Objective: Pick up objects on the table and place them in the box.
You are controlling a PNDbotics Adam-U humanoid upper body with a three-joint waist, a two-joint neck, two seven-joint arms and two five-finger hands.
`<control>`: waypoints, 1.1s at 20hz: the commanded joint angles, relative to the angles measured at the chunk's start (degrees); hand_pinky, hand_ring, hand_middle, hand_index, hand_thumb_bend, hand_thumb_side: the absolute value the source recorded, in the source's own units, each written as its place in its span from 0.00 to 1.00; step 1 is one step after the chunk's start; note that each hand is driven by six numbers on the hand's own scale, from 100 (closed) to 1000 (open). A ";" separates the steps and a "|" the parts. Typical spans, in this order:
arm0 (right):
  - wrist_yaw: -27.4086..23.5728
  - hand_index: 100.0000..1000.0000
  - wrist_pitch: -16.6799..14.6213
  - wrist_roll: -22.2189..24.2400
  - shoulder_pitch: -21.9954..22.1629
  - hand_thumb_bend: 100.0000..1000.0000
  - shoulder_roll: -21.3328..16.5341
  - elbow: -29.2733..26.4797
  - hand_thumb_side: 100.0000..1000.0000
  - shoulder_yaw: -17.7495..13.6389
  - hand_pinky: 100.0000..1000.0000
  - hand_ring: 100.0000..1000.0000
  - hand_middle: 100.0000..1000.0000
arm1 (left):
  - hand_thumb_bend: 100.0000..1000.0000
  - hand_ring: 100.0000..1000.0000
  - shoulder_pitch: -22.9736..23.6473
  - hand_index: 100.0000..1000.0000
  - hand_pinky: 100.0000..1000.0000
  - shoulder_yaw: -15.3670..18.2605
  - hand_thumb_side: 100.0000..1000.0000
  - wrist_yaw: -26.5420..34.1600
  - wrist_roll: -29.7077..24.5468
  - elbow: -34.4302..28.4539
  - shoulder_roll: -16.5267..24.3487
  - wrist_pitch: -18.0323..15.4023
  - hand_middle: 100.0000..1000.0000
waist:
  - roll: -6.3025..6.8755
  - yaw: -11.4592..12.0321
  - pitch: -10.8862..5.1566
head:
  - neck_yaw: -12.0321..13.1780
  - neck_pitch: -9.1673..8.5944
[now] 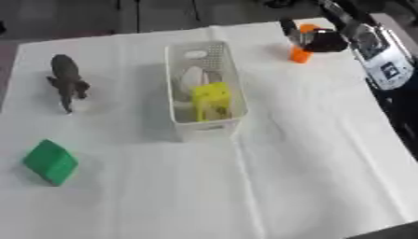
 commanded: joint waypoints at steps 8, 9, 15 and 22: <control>8.47 0.87 0.70 -6.55 -2.64 0.20 -5.45 6.69 0.41 -1.75 0.72 0.78 0.82 | 0.20 0.65 -0.74 0.73 0.58 -0.27 1.00 0.05 -0.31 -0.82 1.25 -0.11 0.63 | -0.48 0.65 -1.09 | -4.26 -1.76; 9.30 0.86 0.86 -7.22 -2.89 0.23 -5.85 7.50 0.40 -1.94 0.75 0.80 0.82 | 0.20 0.65 -0.75 0.73 0.58 -0.31 1.00 0.06 -0.35 -0.81 1.25 -0.11 0.63 | -0.52 0.85 -1.04 | -4.55 -1.77; 14.57 0.87 1.97 -10.57 -4.08 0.26 -7.48 12.14 0.47 -2.46 0.89 0.86 0.85 | 0.19 0.65 -0.84 0.73 0.58 -0.50 1.00 0.13 -0.52 -0.77 1.32 -0.06 0.63 | -0.58 1.55 -0.81 | -5.17 -1.76; 19.79 0.86 3.18 -14.04 -5.03 0.22 -8.09 19.60 0.51 -2.57 0.89 0.86 0.84 | 0.19 0.65 -0.99 0.73 0.58 -0.72 1.00 0.28 -0.79 -0.77 1.37 -0.01 0.63 | -0.39 2.03 -0.57 | -5.27 -1.84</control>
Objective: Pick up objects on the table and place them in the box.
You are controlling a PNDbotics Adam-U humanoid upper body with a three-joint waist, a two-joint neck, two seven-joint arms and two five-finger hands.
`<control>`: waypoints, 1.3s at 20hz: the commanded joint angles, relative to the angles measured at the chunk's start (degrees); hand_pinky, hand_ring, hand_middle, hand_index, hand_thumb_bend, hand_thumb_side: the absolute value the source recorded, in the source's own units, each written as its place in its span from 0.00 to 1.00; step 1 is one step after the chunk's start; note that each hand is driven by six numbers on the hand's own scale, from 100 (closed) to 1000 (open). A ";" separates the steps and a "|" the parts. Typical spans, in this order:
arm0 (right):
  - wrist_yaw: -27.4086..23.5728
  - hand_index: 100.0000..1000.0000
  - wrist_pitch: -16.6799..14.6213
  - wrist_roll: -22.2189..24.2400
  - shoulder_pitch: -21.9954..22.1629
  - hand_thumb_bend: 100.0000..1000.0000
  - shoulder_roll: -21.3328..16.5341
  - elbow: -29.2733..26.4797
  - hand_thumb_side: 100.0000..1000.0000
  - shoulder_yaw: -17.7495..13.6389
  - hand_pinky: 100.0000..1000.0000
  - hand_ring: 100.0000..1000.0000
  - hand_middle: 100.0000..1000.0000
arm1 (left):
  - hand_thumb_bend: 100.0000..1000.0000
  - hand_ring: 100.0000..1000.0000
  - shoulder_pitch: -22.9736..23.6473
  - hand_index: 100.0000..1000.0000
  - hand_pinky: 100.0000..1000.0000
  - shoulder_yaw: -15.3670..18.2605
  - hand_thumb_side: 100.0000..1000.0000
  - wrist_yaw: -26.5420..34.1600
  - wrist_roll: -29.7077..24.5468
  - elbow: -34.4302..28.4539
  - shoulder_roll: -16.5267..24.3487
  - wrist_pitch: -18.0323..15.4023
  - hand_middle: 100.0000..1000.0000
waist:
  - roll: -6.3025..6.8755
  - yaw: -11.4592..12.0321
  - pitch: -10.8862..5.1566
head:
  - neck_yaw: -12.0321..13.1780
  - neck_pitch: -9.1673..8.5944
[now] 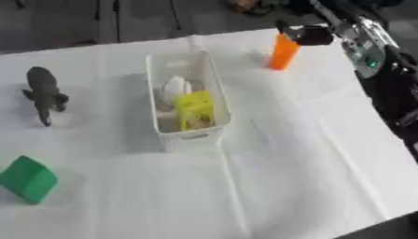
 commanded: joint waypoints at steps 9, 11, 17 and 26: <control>1.61 0.86 0.91 -3.95 -0.30 0.18 -3.45 6.21 0.55 -1.52 0.88 0.85 0.83 | 0.19 0.65 -0.95 0.74 0.58 -0.12 1.00 0.36 -0.28 -0.79 1.35 0.03 0.63 | 0.24 0.31 -0.59 | -0.04 -0.94; 1.42 0.86 0.84 -4.01 -0.22 0.18 -3.51 6.55 0.55 -1.49 0.88 0.85 0.83 | 0.19 0.65 -0.95 0.74 0.58 -0.15 1.00 0.38 -0.30 -0.78 1.34 0.04 0.63 | 0.24 0.32 -0.56 | -0.09 -0.96; 0.85 0.86 0.57 -3.74 -0.21 0.16 -3.38 7.38 0.56 -1.32 0.87 0.84 0.82 | 0.19 0.65 -0.97 0.74 0.58 -0.27 1.00 0.43 -0.41 -0.80 1.35 0.08 0.63 | 0.35 0.31 -0.55 | -0.22 -1.00; -1.43 0.87 -0.56 -1.77 -0.81 0.17 -2.75 6.99 0.63 -0.77 0.82 0.82 0.81 | 0.18 0.65 -1.02 0.74 0.58 -0.39 1.00 0.48 -0.56 -0.81 1.31 0.14 0.63 | 0.62 0.25 -0.61 | -0.48 -1.12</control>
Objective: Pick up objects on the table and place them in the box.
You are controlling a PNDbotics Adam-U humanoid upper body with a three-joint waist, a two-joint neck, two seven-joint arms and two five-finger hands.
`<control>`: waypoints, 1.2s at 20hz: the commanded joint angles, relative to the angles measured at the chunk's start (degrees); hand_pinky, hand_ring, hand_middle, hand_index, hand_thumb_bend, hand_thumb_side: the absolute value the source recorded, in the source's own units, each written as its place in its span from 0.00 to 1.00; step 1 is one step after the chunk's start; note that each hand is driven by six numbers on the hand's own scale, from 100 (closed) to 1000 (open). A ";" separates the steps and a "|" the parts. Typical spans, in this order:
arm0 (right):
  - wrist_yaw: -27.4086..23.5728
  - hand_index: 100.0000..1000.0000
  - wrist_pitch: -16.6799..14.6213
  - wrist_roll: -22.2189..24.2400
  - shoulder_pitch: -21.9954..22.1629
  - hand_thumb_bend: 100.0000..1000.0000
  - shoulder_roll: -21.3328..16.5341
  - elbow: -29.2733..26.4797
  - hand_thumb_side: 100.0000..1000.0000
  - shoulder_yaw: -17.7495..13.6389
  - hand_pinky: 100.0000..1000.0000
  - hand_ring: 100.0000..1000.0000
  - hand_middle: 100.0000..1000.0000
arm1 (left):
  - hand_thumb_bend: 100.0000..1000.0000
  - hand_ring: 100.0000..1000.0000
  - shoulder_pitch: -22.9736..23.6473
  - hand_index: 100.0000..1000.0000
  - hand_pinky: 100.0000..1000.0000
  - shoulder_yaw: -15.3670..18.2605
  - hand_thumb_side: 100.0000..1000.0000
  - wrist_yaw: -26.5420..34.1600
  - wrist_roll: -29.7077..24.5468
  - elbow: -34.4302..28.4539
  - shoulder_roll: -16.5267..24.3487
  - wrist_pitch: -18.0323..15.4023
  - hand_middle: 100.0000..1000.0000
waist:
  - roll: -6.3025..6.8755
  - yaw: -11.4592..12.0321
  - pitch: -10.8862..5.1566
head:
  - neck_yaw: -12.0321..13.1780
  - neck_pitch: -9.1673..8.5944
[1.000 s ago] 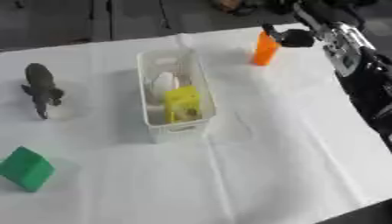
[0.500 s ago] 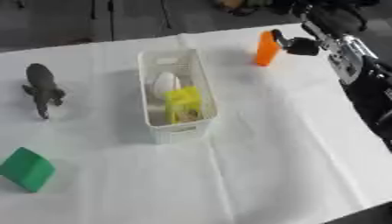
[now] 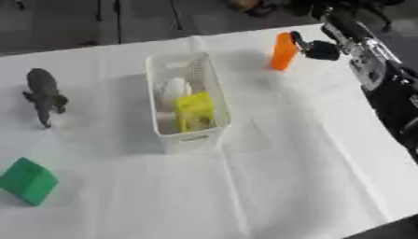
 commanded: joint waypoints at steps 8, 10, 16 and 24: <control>-2.74 0.89 -2.69 5.68 -2.48 0.14 -1.99 1.49 0.74 1.07 0.83 0.83 0.83 | 0.18 0.65 -0.89 0.74 0.58 -0.19 1.00 0.31 -0.54 -0.80 1.32 -0.01 0.63 | 0.12 0.34 -1.03 | -0.54 -0.62; -3.24 0.89 -3.45 7.14 -2.70 0.14 -1.93 1.89 0.74 1.09 0.83 0.83 0.83 | 0.18 0.65 -0.88 0.74 0.58 -0.20 1.00 0.34 -0.57 -0.80 1.34 0.00 0.63 | 0.14 0.38 -1.03 | -0.54 -0.61; -3.76 0.90 -4.59 10.06 -2.88 0.15 -1.61 1.93 0.79 1.38 0.83 0.85 0.83 | 0.17 0.65 -0.94 0.74 0.58 -0.28 1.00 0.40 -0.67 -0.85 1.33 0.01 0.64 | 0.21 0.52 -0.89 | -0.59 -0.53; -3.82 0.91 -4.99 12.02 -2.87 0.14 -1.32 1.58 0.82 1.44 0.82 0.84 0.83 | 0.17 0.66 -0.98 0.74 0.59 -0.37 1.00 0.50 -0.78 -0.90 1.28 0.04 0.64 | 0.28 0.58 -0.77 | -0.77 -0.50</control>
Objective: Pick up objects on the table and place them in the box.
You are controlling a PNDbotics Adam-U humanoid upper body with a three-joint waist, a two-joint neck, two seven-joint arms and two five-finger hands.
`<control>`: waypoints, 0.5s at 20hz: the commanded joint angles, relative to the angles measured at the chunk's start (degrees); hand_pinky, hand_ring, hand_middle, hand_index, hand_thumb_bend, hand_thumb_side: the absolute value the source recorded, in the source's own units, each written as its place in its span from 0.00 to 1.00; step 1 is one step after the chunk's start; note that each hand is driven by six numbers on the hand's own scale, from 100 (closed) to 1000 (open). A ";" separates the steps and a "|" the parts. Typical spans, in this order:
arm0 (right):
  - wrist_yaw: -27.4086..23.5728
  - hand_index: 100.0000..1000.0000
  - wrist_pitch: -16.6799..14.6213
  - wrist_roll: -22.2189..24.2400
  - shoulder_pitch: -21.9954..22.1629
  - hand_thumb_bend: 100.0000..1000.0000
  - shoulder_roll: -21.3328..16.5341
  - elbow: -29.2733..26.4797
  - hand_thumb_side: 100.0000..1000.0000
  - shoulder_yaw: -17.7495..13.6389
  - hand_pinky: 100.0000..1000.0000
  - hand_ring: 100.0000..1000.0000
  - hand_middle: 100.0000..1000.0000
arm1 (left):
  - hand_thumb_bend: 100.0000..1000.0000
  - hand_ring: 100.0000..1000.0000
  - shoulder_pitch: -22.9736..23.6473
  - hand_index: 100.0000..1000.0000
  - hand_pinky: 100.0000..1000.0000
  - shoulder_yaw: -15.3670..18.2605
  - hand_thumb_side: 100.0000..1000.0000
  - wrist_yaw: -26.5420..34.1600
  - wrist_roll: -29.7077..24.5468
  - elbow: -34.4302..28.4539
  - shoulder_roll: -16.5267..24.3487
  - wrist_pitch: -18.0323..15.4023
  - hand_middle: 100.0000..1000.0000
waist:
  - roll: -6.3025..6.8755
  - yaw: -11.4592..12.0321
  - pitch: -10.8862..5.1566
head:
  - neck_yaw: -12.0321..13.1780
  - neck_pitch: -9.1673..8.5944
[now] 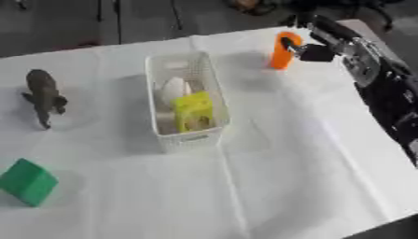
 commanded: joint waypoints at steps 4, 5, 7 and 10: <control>-0.40 0.91 -0.29 1.21 -0.84 0.14 -1.56 -0.54 0.82 -0.13 0.82 0.84 0.83 | 0.17 0.66 -0.87 0.74 0.59 0.11 1.00 0.24 -0.25 -0.92 1.27 -0.08 0.64 | 0.05 0.29 -0.82 | -0.32 -0.54; -0.36 0.91 -0.28 1.32 -0.84 0.14 -1.54 -0.54 0.82 -0.12 0.82 0.84 0.83 | 0.17 0.66 -0.89 0.74 0.59 0.10 1.00 0.24 -0.26 -0.93 1.27 -0.08 0.64 | 0.07 0.34 -0.83 | -0.34 -0.55; -0.32 0.91 -0.27 1.43 -0.84 0.14 -1.53 -0.55 0.82 -0.14 0.82 0.84 0.83 | 0.17 0.66 -0.90 0.74 0.59 0.10 1.00 0.23 -0.27 -0.94 1.26 -0.07 0.64 | 0.08 0.37 -0.84 | -0.36 -0.55; -0.15 0.91 -0.27 1.58 -0.84 0.14 -1.49 -0.52 0.82 -0.09 0.82 0.84 0.83 | 0.17 0.66 -0.94 0.74 0.59 0.08 1.00 0.24 -0.28 -0.96 1.26 -0.06 0.64 | 0.09 0.56 -0.92 | -0.48 -0.63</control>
